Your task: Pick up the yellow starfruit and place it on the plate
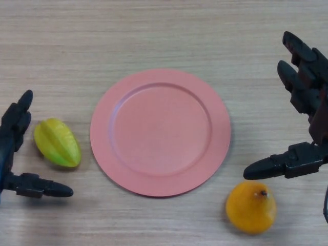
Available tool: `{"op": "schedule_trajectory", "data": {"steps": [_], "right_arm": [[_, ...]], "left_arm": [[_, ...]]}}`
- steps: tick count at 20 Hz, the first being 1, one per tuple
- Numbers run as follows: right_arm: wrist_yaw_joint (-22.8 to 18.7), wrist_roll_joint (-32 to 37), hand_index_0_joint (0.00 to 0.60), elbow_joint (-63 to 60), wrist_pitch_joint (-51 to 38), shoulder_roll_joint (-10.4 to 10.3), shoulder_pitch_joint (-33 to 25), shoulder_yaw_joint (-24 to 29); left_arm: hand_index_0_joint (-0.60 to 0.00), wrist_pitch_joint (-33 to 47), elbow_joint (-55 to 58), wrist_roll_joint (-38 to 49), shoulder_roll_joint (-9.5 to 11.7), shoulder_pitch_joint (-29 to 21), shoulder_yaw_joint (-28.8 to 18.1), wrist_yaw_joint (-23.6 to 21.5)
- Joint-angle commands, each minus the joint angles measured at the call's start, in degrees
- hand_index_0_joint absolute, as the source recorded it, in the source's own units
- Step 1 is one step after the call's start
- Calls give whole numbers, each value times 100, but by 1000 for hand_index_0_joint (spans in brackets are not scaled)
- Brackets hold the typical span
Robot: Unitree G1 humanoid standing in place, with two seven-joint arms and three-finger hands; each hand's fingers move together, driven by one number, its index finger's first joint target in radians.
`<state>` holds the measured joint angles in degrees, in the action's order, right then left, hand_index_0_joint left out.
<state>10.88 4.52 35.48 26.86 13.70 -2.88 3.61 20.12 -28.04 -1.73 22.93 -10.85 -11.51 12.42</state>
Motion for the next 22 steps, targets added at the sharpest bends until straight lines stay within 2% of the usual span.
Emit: {"op": "schedule_trajectory", "data": {"steps": [1,4,5,8,9,10,11,13,18,20,21,22], "right_arm": [[-148,229,0,419,-651,127,-105,315],[-219,385,0,507,-593,112,-98,384],[-220,376,0,533,-585,135,-65,376],[-222,432,0,570,-565,125,-32,392],[-222,439,0,575,-558,126,-29,394],[-219,443,0,584,-550,129,-21,396],[-210,449,0,600,-511,135,-10,399],[-196,482,0,684,-352,147,-21,418],[-191,431,0,751,-145,175,-91,371],[-155,393,0,795,-125,174,-92,379],[-168,403,0,835,-43,166,-105,380],[-171,402,0,852,-20,167,-109,380]], "left_arm": [[0,1076,-207,54,366,-411,-150,-352],[0,1316,-658,90,338,-638,-34,-442],[0,1528,-906,-120,337,-728,58,-594],[0,1758,-1078,-147,318,-783,104,-642],[-150,1841,-1137,-262,329,-790,110,-752],[-250,1936,-1206,-404,342,-798,117,-889],[-400,2137,-1392,-840,397,-812,165,-1266],[-600,2281,-1620,-1566,505,-775,259,-1831],[-600,2408,-1360,-1379,523,-577,174,-1579],[-600,2318,-1021,-1213,550,-464,0,-1737],[-600,2026,-655,-1449,618,-338,-92,-1910],[-600,1935,-470,-1443,632,-284,-120,-1884]]}}
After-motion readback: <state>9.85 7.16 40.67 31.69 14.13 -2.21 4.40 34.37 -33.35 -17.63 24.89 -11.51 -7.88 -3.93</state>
